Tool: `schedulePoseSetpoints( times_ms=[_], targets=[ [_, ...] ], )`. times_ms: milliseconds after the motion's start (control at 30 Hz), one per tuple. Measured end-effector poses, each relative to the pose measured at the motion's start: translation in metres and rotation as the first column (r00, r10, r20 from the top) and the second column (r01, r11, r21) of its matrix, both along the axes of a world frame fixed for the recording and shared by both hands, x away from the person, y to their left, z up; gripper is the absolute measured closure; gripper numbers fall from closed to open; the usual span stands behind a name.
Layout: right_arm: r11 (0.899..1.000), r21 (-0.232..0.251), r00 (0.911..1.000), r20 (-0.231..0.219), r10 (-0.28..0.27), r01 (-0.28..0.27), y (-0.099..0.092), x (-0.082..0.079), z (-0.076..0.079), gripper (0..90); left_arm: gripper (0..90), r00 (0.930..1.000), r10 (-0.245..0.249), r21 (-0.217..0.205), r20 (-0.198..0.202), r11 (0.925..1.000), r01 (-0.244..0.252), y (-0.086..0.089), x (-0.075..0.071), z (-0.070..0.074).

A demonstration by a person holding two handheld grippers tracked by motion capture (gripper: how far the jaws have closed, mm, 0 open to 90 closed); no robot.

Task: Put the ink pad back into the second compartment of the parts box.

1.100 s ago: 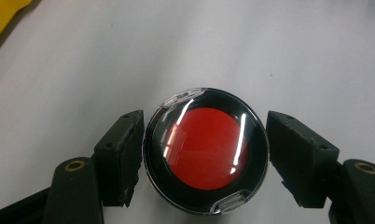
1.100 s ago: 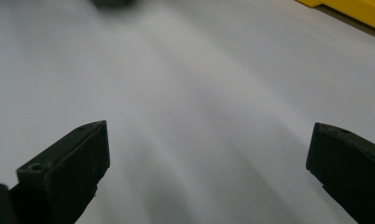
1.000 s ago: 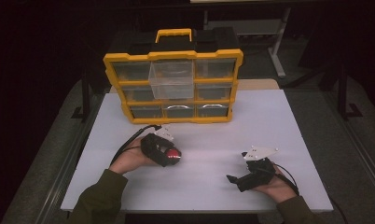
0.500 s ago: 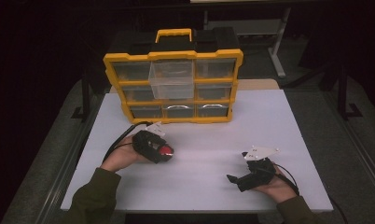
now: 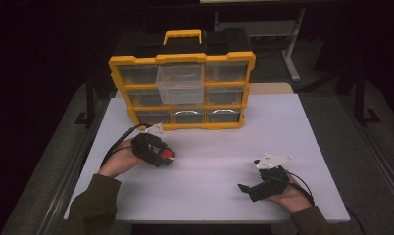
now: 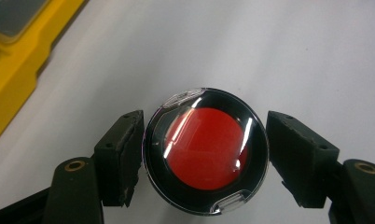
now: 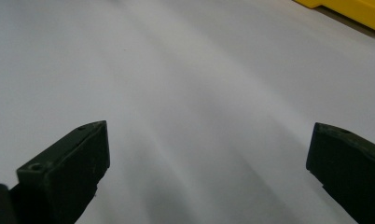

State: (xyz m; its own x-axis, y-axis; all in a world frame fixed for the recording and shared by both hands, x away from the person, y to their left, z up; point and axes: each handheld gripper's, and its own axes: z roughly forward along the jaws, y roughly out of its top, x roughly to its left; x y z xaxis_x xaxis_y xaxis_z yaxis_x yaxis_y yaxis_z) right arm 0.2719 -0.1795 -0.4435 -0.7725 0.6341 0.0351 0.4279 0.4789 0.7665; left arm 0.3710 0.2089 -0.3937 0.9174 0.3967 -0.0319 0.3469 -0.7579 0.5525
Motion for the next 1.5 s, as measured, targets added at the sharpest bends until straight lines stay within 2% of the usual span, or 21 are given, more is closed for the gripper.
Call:
schedulePoseSetpoints(
  times_ms=[167, 300, 467, 1267, 1500],
  targets=[
    [1.0, 0.0, 1.0, 0.0, -0.001, 0.001, 0.0, 0.0, 0.0, 0.0, 29.9, 1.0, 0.008, 0.002, 0.006, 1.0, -0.008, 0.007, 0.002, 0.007],
    [1.0, -0.001, 1.0, 0.001, -0.003, 0.003, 0.0, 0.0, 0.0, 0.0, 29.9, 0.9997, 0.02, -0.013, 0.011, 0.9997, -0.02, 0.011, 0.002, 0.014],
    [1.0, 0.001, 1.0, 0.002, -0.005, 0.005, -0.001, 0.0, 0.0, 0.0, 29.9, 0.9994, 0.019, -0.011, 0.028, 0.9998, -0.019, 0.015, 0.004, 0.027],
    [1.0, 0.009, 0.9999, 0.001, -0.011, 0.011, -0.002, -0.001, 0.001, 0.0, 29.8, 0.9987, 0.019, -0.031, 0.047, 0.9994, -0.018, 0.02, 0.009, 0.069],
    [1.0, 0.008, 0.9999, 0.002, -0.01, 0.01, -0.001, -0.001, 0.001, 0.0, 29.8, 0.9984, 0.018, -0.024, 0.054, 0.9996, -0.017, 0.022, 0.01, 0.081]
  ],
)
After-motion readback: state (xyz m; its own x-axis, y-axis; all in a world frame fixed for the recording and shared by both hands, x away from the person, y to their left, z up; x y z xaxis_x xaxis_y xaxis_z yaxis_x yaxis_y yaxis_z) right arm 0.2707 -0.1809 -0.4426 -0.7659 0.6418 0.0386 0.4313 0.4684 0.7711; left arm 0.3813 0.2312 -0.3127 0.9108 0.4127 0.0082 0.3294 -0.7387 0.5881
